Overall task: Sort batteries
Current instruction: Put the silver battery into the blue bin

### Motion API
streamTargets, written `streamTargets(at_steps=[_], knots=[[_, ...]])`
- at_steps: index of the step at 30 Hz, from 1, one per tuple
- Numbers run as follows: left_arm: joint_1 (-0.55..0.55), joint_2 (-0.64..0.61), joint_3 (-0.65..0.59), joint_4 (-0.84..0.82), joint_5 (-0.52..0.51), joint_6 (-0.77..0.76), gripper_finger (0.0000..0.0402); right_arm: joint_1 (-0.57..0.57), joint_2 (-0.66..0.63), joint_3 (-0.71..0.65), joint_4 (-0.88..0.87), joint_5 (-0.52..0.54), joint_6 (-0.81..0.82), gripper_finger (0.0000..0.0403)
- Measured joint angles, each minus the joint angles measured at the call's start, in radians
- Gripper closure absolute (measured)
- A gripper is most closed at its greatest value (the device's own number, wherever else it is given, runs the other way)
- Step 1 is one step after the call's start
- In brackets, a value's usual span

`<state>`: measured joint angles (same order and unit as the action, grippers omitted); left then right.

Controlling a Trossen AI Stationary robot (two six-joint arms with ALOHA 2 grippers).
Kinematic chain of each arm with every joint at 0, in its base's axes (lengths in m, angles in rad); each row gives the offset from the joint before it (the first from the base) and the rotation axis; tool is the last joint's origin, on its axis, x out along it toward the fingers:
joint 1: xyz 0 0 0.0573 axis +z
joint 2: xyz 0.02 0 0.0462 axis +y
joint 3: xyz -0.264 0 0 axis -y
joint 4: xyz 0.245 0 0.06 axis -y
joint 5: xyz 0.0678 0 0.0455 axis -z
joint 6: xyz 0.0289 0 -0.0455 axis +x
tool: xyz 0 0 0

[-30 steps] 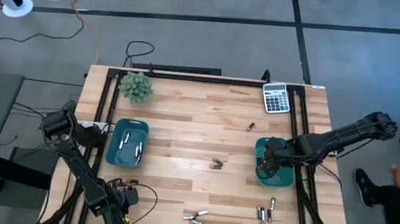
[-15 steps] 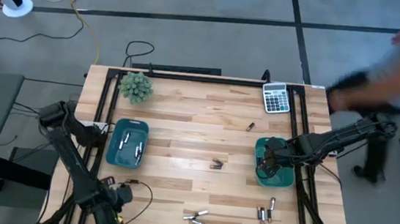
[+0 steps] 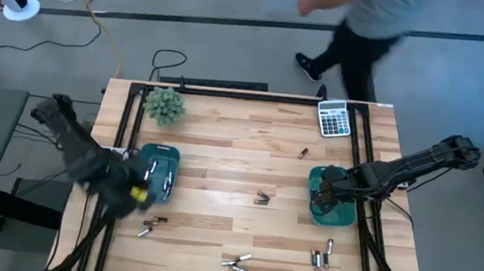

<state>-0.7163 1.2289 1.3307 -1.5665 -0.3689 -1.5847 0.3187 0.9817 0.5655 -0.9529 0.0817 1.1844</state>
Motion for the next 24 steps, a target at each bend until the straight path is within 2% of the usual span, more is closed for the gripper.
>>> streamTargets(at_steps=[2, 5, 9, 13, 16, 21, 24], knots=[[0.114, -0.051, -0.071, -0.007, -0.005, 0.046, 0.0365, 0.000, 0.000, 0.000, 0.002, 0.000, 0.022, 0.0221], [0.271, -0.137, -0.207, 0.069, 0.057, 0.134, 0.0365, 0.000, 0.000, 0.000, 0.013, 0.001, 0.050, 0.0221], [0.419, -0.231, -0.450, 0.313, 0.191, 0.247, 0.0365, 0.000, 0.000, 0.000, 0.023, 0.001, 0.083, 0.0221], [0.489, -0.283, -0.681, 0.549, 0.235, 0.191, 0.0365, 0.000, 0.000, 0.000, 0.024, 0.002, 0.120, 0.0221], [0.518, -0.287, -0.793, 0.707, 0.262, 0.124, 0.0365, 0.000, 0.000, 0.000, 0.028, 0.003, 0.128, 0.0221], [0.536, -0.273, -0.868, 0.730, 0.259, 0.053, 0.0365, 0.000, 0.000, 0.000, 0.029, 0.004, 0.151, 0.0221], [0.544, -0.259, -0.895, 0.717, 0.254, 0.065, 0.0353, 0.000, 0.000, 0.000, 0.030, 0.007, 0.153, 0.0221]])
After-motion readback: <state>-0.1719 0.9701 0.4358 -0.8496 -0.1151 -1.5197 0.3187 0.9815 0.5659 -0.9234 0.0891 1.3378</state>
